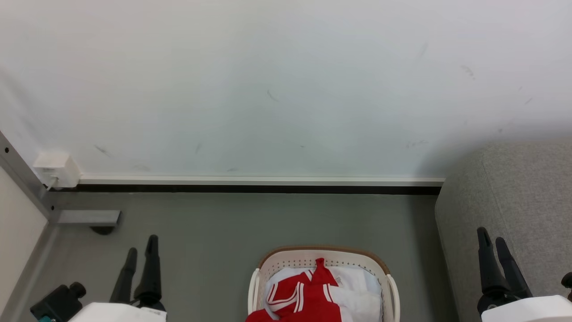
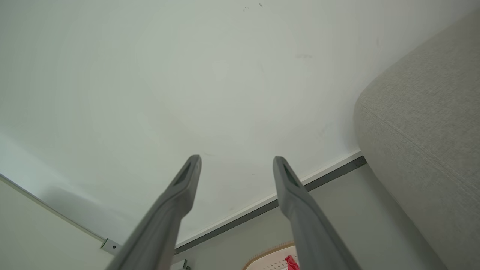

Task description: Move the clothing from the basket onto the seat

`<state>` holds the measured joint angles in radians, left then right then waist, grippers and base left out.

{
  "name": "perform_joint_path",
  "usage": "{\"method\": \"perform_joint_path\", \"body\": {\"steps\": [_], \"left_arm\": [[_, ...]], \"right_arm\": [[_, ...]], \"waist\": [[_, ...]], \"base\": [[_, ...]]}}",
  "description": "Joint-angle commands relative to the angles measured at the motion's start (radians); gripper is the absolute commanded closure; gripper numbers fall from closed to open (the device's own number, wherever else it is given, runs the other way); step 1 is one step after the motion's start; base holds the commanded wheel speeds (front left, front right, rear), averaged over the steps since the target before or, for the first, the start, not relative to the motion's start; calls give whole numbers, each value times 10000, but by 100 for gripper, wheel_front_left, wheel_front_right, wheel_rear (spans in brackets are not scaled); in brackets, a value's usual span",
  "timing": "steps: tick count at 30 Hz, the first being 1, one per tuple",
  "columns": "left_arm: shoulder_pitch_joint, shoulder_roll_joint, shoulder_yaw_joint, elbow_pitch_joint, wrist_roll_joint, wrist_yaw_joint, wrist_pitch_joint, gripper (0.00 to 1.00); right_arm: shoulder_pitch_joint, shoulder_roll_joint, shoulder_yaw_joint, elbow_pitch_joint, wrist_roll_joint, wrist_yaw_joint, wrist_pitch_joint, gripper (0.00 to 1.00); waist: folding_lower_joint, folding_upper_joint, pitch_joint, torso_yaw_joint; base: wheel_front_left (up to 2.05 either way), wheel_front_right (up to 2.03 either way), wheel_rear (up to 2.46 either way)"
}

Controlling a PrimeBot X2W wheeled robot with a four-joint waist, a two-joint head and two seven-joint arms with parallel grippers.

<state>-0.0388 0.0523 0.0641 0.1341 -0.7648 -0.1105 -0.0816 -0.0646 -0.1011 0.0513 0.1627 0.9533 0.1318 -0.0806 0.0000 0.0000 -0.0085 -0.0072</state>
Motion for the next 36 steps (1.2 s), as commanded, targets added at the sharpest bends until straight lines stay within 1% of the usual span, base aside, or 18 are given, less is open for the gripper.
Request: {"method": "perform_joint_path", "body": {"steps": [1, 8, 16, 36], "left_arm": [[-31, 160, -71, -164, 501, 92, -96, 0], [64, 270, -359, -211, 1512, 431, -327, 0], [171, 440, -576, -289, 2396, 723, -542, 0], [348, 655, -968, -407, 4274, 983, -1051, 0]], "right_arm": [[-68, -144, 49, -78, -500, -8, -105, 0], [-1, -51, 66, -2, -1794, -9, -319, 0], [52, 2, 145, -83, -2762, -10, -554, 0], [153, 116, 225, 214, -4582, -14, -1060, 0]], "waist": [[0, 0, -8, -13], [0, 0, -53, -48], [0, 0, -86, -82], [0, 0, -170, -128]], "base": [[0, 0, 0], [0, 0, 0], [0, 0, 0], [0, 0, 0]]}}
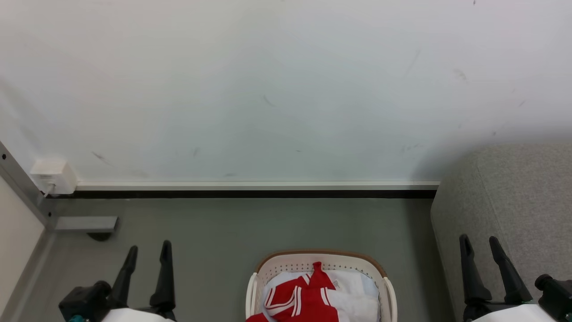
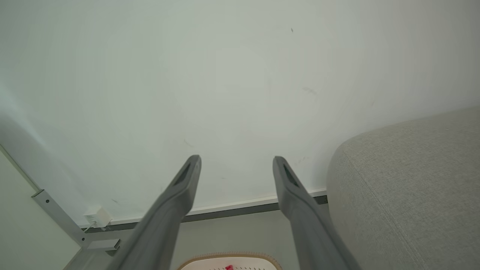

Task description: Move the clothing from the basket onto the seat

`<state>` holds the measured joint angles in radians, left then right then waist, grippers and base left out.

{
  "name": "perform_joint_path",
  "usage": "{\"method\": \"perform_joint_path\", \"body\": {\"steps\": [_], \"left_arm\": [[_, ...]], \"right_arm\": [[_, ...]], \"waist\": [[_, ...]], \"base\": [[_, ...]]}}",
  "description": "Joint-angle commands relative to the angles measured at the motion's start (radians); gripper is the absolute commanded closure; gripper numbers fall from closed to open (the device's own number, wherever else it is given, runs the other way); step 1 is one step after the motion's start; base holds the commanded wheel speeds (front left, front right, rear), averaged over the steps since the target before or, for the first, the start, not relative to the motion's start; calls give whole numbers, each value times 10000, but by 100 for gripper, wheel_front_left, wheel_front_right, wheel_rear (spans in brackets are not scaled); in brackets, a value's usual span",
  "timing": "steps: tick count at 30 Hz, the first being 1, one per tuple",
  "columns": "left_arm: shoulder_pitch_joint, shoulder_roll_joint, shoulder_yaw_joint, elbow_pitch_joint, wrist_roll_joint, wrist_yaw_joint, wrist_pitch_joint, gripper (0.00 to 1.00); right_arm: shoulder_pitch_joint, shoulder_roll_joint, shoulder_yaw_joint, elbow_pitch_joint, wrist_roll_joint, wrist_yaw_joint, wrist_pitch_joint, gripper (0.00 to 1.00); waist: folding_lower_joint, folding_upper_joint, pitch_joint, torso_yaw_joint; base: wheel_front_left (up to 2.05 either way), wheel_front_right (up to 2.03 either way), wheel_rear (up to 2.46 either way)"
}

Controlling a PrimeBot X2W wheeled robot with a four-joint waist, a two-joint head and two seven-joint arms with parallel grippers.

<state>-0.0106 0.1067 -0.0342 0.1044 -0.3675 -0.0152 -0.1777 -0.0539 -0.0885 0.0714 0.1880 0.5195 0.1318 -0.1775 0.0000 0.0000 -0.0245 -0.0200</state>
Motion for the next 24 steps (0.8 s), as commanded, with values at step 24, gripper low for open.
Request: {"method": "perform_joint_path", "body": {"steps": [24], "left_arm": [[225, 53, -74, -204, 2272, 49, -596, 0]], "right_arm": [[144, 13, 152, -247, -1978, -18, -591, 0]], "waist": [[0, 0, -121, -52]], "base": [[0, 0, 0]]}}
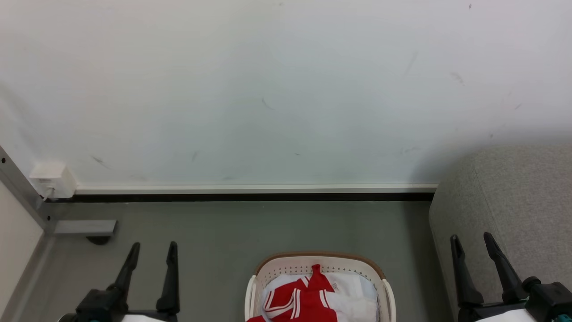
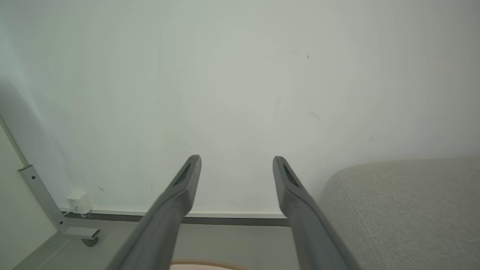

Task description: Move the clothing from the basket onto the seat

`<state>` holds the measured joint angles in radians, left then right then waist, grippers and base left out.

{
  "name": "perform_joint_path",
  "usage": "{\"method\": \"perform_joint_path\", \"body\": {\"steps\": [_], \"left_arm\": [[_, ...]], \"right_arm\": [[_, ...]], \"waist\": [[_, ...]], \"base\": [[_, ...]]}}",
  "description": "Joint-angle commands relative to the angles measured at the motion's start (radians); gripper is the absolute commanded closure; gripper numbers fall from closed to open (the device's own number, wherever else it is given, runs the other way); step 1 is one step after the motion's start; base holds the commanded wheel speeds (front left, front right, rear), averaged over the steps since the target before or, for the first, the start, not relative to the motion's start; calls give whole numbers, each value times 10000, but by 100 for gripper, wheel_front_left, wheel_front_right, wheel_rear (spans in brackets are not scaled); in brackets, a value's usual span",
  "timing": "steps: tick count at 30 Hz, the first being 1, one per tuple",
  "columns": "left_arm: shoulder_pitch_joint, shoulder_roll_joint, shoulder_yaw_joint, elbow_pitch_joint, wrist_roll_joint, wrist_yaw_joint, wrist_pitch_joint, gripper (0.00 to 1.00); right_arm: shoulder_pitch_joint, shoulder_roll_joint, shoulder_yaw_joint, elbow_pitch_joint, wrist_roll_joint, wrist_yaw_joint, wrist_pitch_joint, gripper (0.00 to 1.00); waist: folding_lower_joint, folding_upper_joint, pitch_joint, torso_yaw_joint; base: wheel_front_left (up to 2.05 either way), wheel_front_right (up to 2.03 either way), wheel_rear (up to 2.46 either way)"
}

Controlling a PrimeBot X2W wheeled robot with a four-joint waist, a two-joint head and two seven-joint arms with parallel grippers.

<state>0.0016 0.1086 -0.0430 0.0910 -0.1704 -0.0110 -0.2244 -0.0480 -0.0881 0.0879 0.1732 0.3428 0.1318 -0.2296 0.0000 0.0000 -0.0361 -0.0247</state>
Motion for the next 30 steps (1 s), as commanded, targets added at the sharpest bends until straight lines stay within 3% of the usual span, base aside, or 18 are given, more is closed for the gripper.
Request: {"method": "perform_joint_path", "body": {"steps": [1, 17, 30], "left_arm": [[107, 31, 18, -77, 352, 1, -152, 0], [195, -43, 91, -171, 1551, -48, -418, 0], [145, -120, 218, -77, 1473, -142, -402, 0]], "right_arm": [[91, 11, 0, -111, -275, -18, -99, 0], [129, -11, 173, -86, -1236, -21, -384, 0], [107, -10, 161, -93, -1102, -21, -362, 0]], "waist": [[0, 0, -7, -7], [0, 0, -53, -53], [0, 0, -52, -74]], "base": [[0, 0, 0], [0, 0, 0], [0, 0, 0]]}}
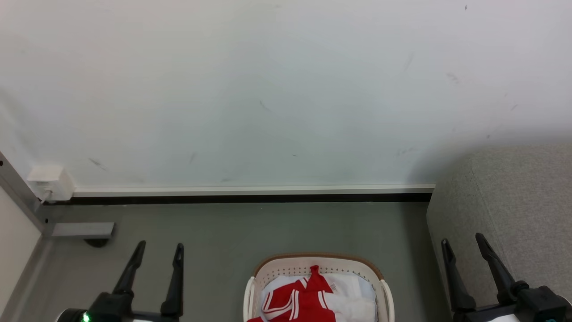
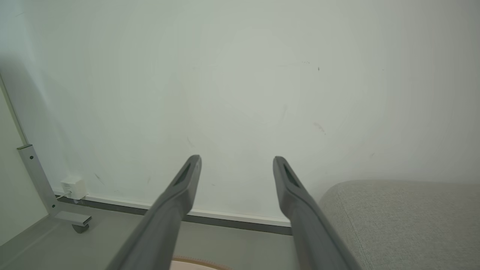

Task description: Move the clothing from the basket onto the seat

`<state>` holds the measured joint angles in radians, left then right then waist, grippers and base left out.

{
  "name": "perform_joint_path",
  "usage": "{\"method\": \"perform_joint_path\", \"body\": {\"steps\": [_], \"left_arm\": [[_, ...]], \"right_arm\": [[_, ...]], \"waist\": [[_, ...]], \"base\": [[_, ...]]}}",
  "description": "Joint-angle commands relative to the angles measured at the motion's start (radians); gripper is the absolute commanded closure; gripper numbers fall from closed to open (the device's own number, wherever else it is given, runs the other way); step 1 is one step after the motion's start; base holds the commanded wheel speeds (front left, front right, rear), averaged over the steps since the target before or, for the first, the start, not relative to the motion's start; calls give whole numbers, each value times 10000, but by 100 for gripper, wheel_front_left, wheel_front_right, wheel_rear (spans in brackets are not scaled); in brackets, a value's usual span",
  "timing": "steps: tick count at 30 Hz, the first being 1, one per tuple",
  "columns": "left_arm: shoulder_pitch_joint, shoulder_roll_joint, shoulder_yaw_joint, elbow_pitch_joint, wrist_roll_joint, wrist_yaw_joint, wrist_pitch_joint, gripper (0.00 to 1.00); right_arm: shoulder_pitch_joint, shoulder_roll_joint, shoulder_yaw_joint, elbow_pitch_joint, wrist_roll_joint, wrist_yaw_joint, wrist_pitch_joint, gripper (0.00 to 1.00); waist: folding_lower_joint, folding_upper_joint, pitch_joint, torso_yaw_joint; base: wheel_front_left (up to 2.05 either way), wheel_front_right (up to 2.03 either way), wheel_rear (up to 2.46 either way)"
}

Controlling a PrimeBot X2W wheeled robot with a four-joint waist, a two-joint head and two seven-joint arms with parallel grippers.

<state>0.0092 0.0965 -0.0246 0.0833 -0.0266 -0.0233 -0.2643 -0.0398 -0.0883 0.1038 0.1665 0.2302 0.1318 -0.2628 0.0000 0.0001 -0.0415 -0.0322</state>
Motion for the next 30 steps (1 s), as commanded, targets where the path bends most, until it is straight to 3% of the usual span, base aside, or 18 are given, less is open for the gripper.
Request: {"method": "perform_joint_path", "body": {"steps": [1, 10, 21, 30], "left_arm": [[64, -5, 39, 11, 43, -13, -3, 0], [81, -54, 135, 29, 31, -54, -3, 0], [-283, -119, 319, 77, -186, -328, -3, 0], [-1296, -50, 163, 696, -556, -799, -3, 0]], "right_arm": [[20, -11, 4, -36, 41, -21, -30, 0], [-8, -78, 64, -115, 89, -21, -30, 0], [-372, -229, 13, -318, 109, -21, -18, 0], [-1017, -94, -90, -803, 360, -21, -16, 0]], "waist": [[0, -1, 3, 0], [0, -1, 56, -118], [0, -1, 653, -1027], [0, -1, 2234, -1773]], "base": [[0, 0, 0], [0, 0, 0], [0, 0, 0], [0, 0, 0]]}}
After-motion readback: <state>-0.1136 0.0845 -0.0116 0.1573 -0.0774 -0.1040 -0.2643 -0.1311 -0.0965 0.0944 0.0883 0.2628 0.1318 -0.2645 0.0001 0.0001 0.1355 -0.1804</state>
